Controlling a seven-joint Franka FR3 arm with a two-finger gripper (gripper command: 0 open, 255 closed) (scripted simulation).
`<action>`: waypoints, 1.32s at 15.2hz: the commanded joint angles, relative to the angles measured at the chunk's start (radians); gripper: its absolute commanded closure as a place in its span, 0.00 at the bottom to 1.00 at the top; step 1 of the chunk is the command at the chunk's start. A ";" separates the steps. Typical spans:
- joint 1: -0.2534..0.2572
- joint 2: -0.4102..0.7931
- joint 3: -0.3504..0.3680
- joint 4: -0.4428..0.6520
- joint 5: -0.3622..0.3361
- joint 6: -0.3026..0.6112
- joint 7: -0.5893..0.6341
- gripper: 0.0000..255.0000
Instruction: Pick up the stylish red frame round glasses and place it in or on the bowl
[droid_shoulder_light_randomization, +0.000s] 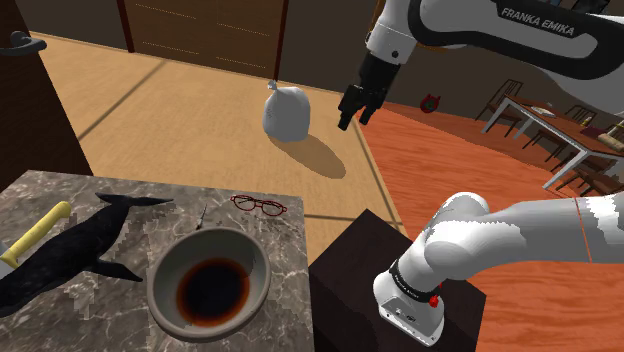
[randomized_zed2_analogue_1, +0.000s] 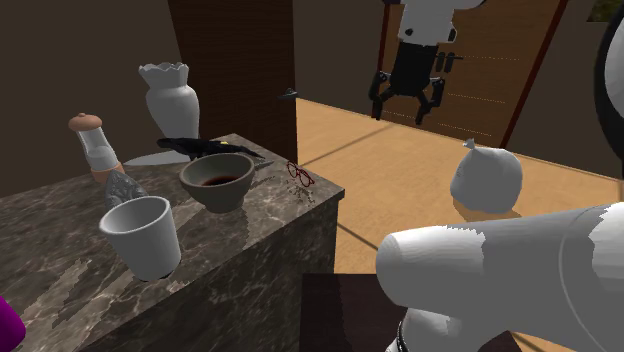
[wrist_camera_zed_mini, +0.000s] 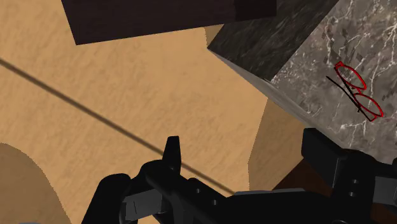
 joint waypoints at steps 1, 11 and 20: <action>0.000 0.000 0.000 0.000 0.000 0.000 0.000 0.00; 0.143 0.223 0.141 0.017 0.007 0.179 -0.109 0.00; 0.251 0.426 0.276 0.052 -0.030 0.316 -0.182 0.00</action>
